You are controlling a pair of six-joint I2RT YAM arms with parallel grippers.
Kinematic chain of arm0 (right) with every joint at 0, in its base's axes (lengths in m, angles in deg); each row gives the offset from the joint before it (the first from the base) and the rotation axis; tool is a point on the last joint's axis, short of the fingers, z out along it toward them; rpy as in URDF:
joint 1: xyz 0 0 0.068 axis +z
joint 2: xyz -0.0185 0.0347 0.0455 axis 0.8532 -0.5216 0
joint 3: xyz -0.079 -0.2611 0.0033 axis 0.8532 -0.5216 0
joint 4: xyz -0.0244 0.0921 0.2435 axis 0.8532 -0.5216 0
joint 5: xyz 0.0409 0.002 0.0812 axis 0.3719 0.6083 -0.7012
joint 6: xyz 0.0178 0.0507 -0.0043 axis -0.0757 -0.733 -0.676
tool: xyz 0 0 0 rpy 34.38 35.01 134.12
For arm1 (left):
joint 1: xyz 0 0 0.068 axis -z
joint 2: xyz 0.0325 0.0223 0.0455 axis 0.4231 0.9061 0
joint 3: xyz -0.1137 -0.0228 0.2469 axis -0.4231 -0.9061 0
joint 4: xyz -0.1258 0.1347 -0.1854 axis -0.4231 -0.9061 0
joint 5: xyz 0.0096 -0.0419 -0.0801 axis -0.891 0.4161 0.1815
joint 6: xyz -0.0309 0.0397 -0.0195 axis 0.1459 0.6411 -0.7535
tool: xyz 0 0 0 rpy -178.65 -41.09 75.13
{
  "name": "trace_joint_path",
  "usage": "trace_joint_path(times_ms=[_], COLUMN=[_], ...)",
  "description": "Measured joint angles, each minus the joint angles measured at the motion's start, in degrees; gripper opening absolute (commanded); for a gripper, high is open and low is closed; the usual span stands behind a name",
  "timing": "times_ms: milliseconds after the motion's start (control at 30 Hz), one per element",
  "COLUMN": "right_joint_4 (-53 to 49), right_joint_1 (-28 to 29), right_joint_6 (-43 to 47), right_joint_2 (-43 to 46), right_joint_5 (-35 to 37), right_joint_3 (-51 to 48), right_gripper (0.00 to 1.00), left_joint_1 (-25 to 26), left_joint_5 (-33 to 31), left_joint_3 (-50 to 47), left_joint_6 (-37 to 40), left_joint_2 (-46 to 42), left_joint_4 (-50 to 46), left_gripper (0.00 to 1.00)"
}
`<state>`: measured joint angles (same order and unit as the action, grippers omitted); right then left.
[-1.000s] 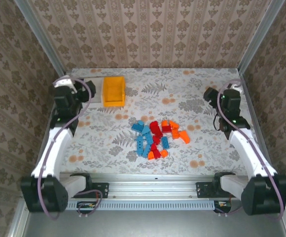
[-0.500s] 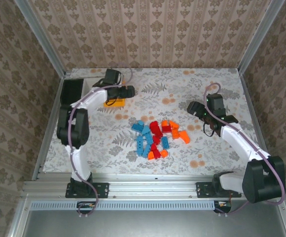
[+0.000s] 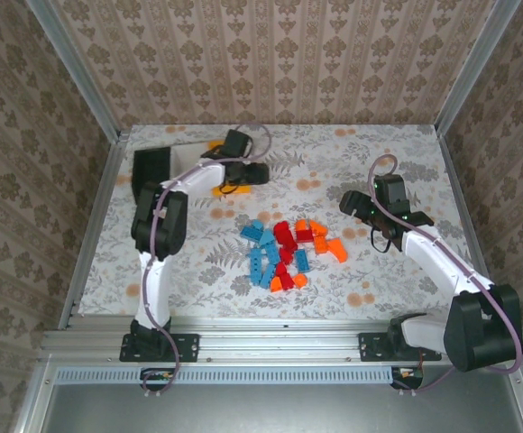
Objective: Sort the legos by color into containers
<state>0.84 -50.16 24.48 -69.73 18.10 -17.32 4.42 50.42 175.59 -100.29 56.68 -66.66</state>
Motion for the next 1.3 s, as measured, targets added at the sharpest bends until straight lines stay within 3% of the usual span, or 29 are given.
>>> trace_joint_path(times_ms=[100,267,333,400,633,767,833,967,1300], right_joint_4=[0.24,0.20,0.22,0.22,0.44,0.22,-0.13,0.09,-0.26], right_joint_1=[-0.11,-0.28,-0.28,-0.31,-0.20,1.70,3.54,6.45,7.50], right_joint_6=[-1.20,-2.23,-2.43,-2.45,-2.51,-2.21,-1.55,-0.46,0.61], right_joint_2=[0.66,1.07,1.73,2.21,1.81,-1.55,-5.07,-13.33,-29.68], right_joint_5=[0.02,1.36,2.12,2.82,3.34,3.10,2.86,1.60,0.37], right_joint_3=[-1.92,-2.38,-2.38,-2.38,-2.38,-1.55,0.63,6.60,19.78], right_gripper=[0.86,0.86,0.86,0.86,0.83,0.79,0.70,0.42,0.24], left_joint_1=[5.49,13.14,15.10,15.72,13.53,10.47,8.39,3.43,-2.47], left_joint_5=[2.89,6.97,8.63,10.47,12.52,13.81,14.40,16.11,14.73], left_joint_3=[3.61,9.22,9.75,10.10,10.45,6.86,3.67,-3.06,-33.62], left_joint_6=[-2.12,-4.59,-5.25,-5.92,-6.82,-7.04,-7.19,-7.43,-6.97], left_joint_2=[3.08,7.08,7.06,7.06,5.20,-1.14,-5.86,-16.02,-42.62], left_joint_4=[2.19,4.85,5.57,7.37,8.76,10.51,11.37,14.05,15.58], left_gripper=[0.68,0.78,0.83,0.98,1.00,1.00,1.00,1.00,1.00])
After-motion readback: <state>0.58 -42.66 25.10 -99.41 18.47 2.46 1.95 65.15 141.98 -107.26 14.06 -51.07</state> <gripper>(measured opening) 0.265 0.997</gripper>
